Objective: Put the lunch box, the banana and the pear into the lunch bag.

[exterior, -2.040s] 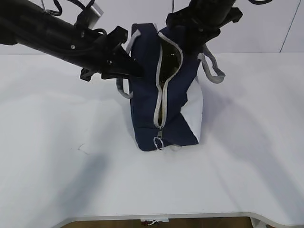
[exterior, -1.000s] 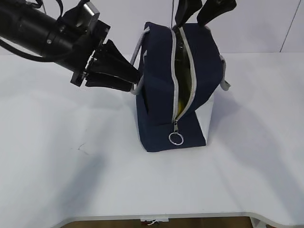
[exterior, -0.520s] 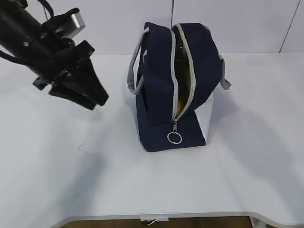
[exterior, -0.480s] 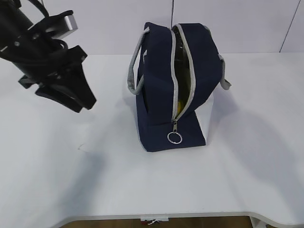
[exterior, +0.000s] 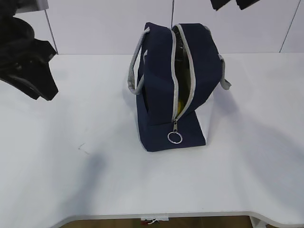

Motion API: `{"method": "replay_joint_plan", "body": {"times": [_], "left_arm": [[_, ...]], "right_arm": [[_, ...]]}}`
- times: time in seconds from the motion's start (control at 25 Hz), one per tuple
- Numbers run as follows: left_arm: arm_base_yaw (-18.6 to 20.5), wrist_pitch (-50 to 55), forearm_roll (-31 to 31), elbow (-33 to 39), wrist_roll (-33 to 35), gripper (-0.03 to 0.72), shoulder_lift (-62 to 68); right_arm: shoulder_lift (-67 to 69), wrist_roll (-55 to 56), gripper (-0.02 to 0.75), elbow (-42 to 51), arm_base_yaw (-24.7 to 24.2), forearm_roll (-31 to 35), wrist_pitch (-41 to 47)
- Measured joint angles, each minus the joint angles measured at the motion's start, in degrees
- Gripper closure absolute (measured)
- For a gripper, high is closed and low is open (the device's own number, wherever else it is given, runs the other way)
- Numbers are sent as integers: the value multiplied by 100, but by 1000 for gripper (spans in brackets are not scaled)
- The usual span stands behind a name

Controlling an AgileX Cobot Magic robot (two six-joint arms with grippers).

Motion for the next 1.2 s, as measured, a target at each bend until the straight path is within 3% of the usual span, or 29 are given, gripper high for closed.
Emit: {"method": "replay_joint_plan", "body": {"times": [0.24, 0.72, 1.0, 1.2], "left_arm": [[-23, 36, 61, 0, 4, 439, -370], [-23, 72, 44, 0, -10, 439, -739], [-23, 72, 39, 0, -10, 439, -739], [-23, 72, 26, 0, -10, 439, -739]], "right_arm": [[-789, -292, 310, 1298, 0, 211, -981], [-2194, -2394, 310, 5270, 0, 1214, -4968], [-2151, -2558, 310, 5628, 0, 1455, -5792], [-2105, -2799, 310, 5617, 38, 1704, -5796]]}}
